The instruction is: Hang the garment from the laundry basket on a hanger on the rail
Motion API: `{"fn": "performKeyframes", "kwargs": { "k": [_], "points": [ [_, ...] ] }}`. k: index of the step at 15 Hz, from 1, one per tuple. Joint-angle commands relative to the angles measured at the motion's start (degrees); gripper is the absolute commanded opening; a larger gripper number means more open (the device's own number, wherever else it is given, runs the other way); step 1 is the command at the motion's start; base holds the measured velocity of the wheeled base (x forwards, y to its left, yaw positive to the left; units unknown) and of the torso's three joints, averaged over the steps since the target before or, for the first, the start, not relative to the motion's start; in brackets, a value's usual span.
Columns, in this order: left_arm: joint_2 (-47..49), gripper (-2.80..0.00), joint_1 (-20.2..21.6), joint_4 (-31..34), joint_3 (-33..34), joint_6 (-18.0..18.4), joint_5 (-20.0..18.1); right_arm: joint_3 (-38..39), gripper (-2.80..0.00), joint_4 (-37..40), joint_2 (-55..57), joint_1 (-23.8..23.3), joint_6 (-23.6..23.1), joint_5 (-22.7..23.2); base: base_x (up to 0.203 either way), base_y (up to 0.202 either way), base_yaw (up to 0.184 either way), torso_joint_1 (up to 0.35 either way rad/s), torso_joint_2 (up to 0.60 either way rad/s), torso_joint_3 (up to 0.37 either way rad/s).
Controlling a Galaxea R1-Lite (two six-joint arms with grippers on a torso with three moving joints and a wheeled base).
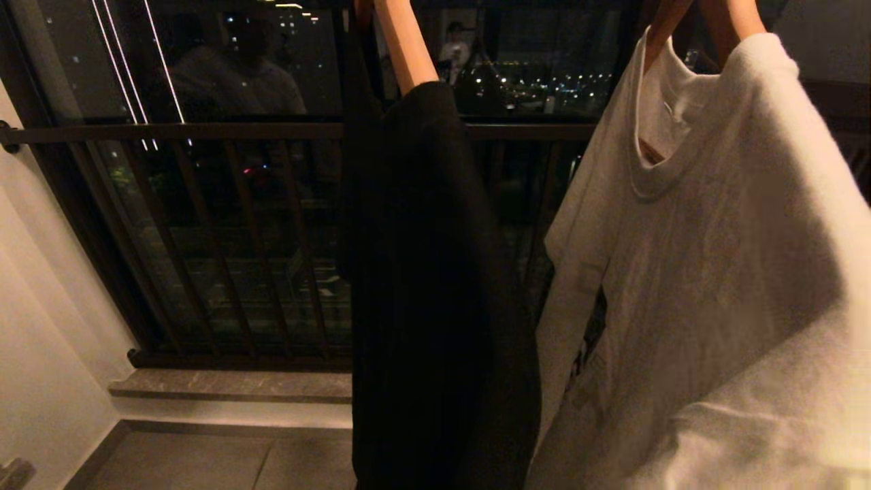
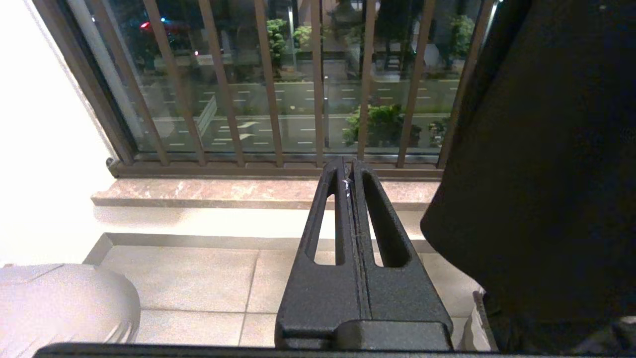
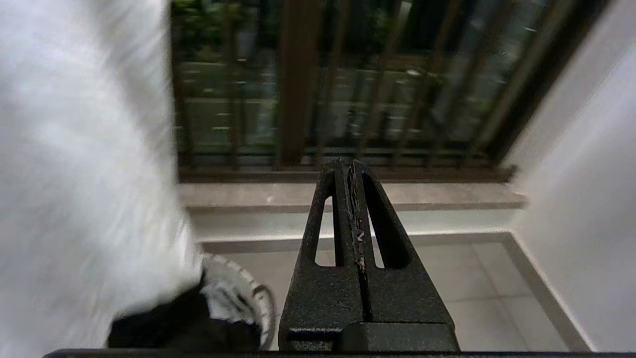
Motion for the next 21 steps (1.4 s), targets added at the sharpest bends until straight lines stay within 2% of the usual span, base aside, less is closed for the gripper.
{"fn": "performKeyframes", "kwargs": {
  "k": [1, 3, 8, 17, 21],
  "points": [
    [0.05, -2.8, 0.01, -0.02, 0.09, 0.02, 0.01, 3.26, -2.8, -0.21, -3.59, -0.18, -0.04, 0.78, 0.0, 0.0, 0.0, 0.0, 0.0, 0.0],
    [0.05, -2.8, 0.01, -0.02, 0.09, 0.02, 0.01, 4.51, -2.8, -0.01, -7.27, -0.05, 0.9, 5.29, 0.0, 0.0, 0.0, 0.0, 0.0, 0.0],
    [0.05, -2.8, 0.01, -0.02, 0.09, 0.02, 0.01, 4.4, -2.8, 5.55, -11.25, 0.07, 0.68, 9.13, 0.0, 0.0, 0.0, 0.0, 0.0, 0.0],
    [0.05, -2.8, 0.01, -0.02, 0.09, 0.02, 0.01, 5.08, -2.8, 3.18, -11.25, 0.51, 0.63, 9.57, 0.0, 0.0, 0.0, 0.0, 0.0, 0.0],
    [0.05, -2.8, 0.01, -0.02, 0.09, 0.02, 0.01, 5.11, -2.8, 3.18, -11.25, 0.51, -1.26, 9.57, 0.0, 0.0, 0.0, 0.0, 0.0, 0.0]
  ]
}}
